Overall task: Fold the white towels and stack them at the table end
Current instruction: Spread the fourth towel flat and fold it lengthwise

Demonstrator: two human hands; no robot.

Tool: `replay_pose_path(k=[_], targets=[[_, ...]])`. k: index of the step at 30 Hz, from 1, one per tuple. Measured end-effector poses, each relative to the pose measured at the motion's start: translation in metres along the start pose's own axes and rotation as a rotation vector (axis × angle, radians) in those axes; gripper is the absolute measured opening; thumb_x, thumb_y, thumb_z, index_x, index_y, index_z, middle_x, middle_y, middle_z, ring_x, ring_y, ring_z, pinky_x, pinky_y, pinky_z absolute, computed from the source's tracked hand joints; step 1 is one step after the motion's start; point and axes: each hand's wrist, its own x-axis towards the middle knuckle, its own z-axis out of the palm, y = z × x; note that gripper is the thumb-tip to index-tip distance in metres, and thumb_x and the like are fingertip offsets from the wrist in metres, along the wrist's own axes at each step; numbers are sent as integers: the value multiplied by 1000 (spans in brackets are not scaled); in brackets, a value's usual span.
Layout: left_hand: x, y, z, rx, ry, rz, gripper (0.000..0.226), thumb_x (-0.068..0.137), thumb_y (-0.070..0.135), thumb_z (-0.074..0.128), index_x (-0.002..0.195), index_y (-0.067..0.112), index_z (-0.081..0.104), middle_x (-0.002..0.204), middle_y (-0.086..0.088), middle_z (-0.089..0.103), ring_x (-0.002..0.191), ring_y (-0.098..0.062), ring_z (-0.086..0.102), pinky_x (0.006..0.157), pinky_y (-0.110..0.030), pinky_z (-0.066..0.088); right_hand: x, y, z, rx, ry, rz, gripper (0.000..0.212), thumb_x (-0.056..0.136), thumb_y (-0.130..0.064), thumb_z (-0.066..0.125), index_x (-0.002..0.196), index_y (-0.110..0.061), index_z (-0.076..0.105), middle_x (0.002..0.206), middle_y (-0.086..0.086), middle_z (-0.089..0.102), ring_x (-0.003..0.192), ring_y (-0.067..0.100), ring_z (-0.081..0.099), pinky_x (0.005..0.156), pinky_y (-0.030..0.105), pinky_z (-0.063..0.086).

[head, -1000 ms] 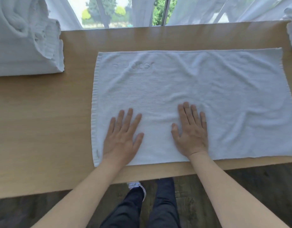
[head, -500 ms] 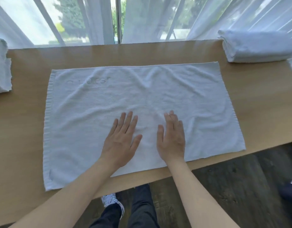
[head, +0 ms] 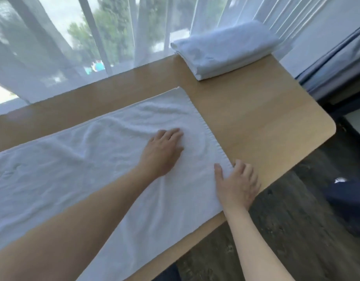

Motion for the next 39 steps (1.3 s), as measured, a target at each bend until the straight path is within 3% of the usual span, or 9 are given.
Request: replay_pose_path(k=[6,10,15,19,24,26,28,36,39], targets=[[95,24,3,-314,146,-326,38,98,48,55,127,23,51,95,12,60,96,-16,57,76,-32,40,21,12,2,114,-37,-54,38,97,-54,48,91,-17,50,88,0,55,83,22,48,76,39,41],[137,25,-3,-369,139,-569,47,90,66,53,112,25,52,93,2,72,94,-18,65,81,-39,50,23,10,1,177,18,-160,33,98,-39,58,77,-14,51,74,2,52,70,23,45,65,38,40],[169,16,-14,-394,113,-646,56,88,71,48,76,20,69,55,11,70,69,-11,69,72,-32,54,20,9,-3,296,133,-298,35,96,-35,59,71,-14,48,51,-5,37,41,18,32,47,26,24],[188,5,-27,-561,84,-727,44,81,55,66,63,15,71,56,3,71,50,-8,67,64,-27,56,18,8,-7,417,41,-414,34,101,-37,57,73,-17,56,50,-8,39,36,13,37,33,26,27],[187,1,-33,-861,35,-777,34,83,13,52,114,10,66,56,-3,62,34,-9,49,36,-13,32,11,-2,-11,668,-321,-426,32,103,-50,43,88,-26,58,61,-15,47,54,5,48,46,14,32],[176,0,-38,-971,70,-732,16,88,12,51,90,18,65,61,-1,51,37,-7,46,35,-13,30,7,-11,-13,875,-445,-338,29,100,-52,50,85,-29,58,63,-17,50,58,3,50,50,12,32],[159,-10,-48,-925,118,-675,26,91,24,58,66,17,62,60,1,62,42,-8,58,36,-13,37,3,-23,-15,1036,-522,-265,28,95,-52,60,79,-29,59,63,-15,52,54,4,46,51,13,32],[47,-100,-106,-983,286,-614,27,99,32,63,103,8,74,101,-10,72,83,-20,70,65,-27,58,-53,-102,-19,1151,-755,-284,40,82,-69,65,68,-33,55,54,-14,44,52,4,36,51,17,30],[-6,-128,-132,-992,450,-591,16,97,31,67,99,18,77,86,1,72,72,-14,67,62,-27,58,-90,-137,-23,1073,-826,-366,39,86,-67,62,72,-31,54,53,-15,45,49,5,37,49,16,31]])
